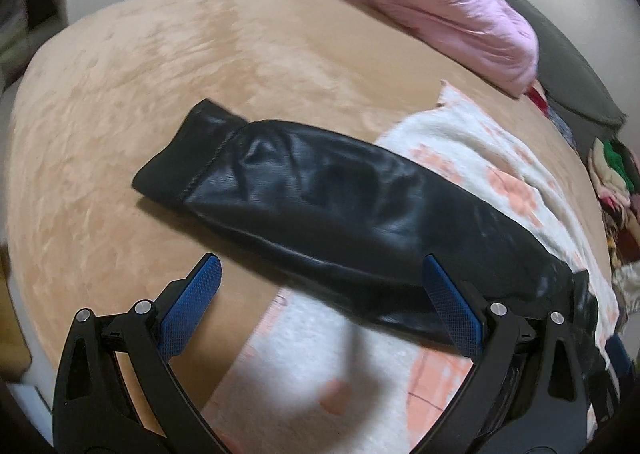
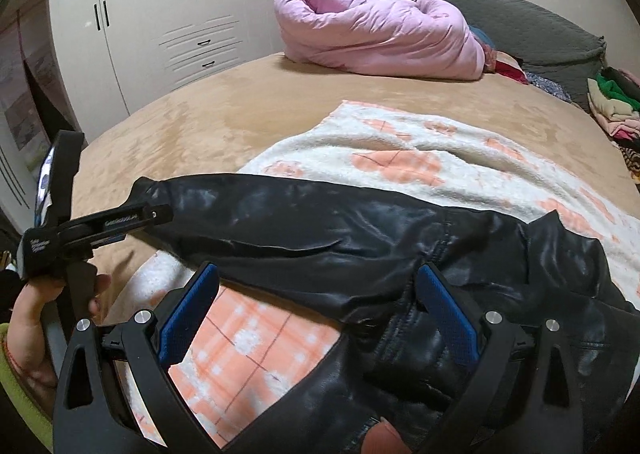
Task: Fold large clothes
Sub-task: 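Grasp the sleeve cuff with the left tool and lift it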
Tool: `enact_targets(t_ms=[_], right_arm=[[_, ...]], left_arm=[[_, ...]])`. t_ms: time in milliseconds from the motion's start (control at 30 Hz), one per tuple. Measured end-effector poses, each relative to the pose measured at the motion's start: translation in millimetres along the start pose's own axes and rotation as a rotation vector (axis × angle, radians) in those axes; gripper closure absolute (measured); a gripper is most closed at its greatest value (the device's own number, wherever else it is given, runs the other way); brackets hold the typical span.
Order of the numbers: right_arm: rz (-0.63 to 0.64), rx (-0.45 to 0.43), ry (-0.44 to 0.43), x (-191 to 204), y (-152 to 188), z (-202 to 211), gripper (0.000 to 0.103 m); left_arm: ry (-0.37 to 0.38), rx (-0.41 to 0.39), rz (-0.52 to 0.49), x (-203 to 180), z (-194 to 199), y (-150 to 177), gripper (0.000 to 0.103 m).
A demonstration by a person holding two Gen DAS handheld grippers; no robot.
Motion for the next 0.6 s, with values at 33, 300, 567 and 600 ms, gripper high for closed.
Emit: enact_targets(t_ms=[33,300,567,600], right_arm=[[-0.005,0.001,-0.006,0,1,-1,0.004],[-0.068,0.033,0.002,-21,19,-6,0.004],[-0.158,0.031,0.044,-65,45,14,0.004],[-0.169,0.029,0.054,-72,49,18,0.004]], left_arm=[[-0.009,0.001,0.018,5,-3,-1,0.009],[-0.002,0.006,0.225,43,-36,-12,0.015],[0.121,-0.145,0.203,26,1,-31,0.100],[0.140,-0.167,0.190,22,10,-32,0.100]])
Point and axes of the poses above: each gripper's, at about its wrist camera, not at the fingertips, and z roughly against the way its jaws point, x to its left, y to its underside, the point moved 7 cm from there along -z, roughly the way its jaws point, and after that the axes turned 7 degrees about y, right-handed, at the moved point
